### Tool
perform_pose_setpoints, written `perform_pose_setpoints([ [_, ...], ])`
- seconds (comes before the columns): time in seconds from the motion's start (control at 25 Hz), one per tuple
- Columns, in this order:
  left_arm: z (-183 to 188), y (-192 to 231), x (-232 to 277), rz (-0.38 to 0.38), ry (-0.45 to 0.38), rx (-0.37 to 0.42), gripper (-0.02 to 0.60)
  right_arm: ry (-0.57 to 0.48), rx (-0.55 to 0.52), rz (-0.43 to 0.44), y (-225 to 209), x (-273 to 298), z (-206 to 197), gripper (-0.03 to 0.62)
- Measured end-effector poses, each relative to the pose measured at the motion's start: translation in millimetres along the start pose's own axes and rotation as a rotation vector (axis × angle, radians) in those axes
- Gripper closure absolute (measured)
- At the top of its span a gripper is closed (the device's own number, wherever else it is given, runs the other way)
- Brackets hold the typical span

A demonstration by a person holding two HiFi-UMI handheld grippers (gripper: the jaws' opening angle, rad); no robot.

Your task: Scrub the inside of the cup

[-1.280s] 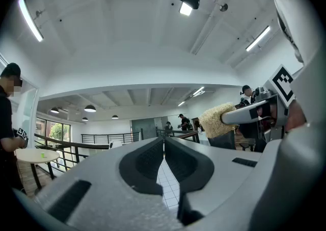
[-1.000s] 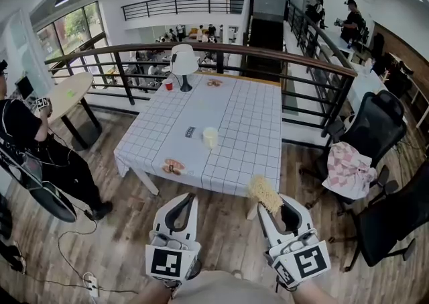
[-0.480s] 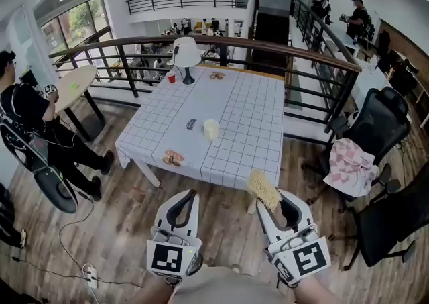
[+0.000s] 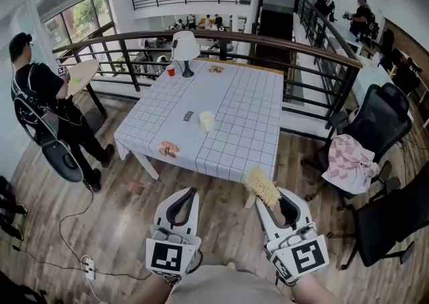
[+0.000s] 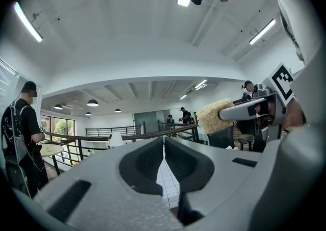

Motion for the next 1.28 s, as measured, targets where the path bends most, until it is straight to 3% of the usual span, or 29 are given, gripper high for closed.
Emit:
perform_pose_setpoints([
  [0.24,-1.5,1.4,3.4,0.014,0.014,0.041,0.560,-0.002,0.011,0.014,-6.3,-0.5,-9.6,0.456],
  [0.36,-1.2,4.7,8.0,0.016,0.012,0.025,0.560,-0.019,0.018,0.000,-10.2,6.5,-13.7,0.456],
  [0.6,-9.1,48.2,27.4,0.047,-0.026,0.059,0.560,-0.005,-0.006,-0.004,-17.8,41.0,-21.9,0.456],
  [0.76,-7.6,72.4,49.1,0.014,-0.034,-0.004,0.560,0.000,-0.003,-0.015,-19.5,71.0,-24.5,0.456],
  [1.28,-14.5,170.6,167.2,-0.083,-0.012,-0.039,0.560,0.036,-0.041,-0.018,-41.9,221.4,-37.2,0.456],
])
Point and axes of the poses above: the fingertips, and each gripper's own axes: x forward along the fingers, y to its left, z out of its top, the point moved 8 cm from there along -x, backward along the fingers, and after that the axes turned 15 degrees about -x, right-handed, at the moved point
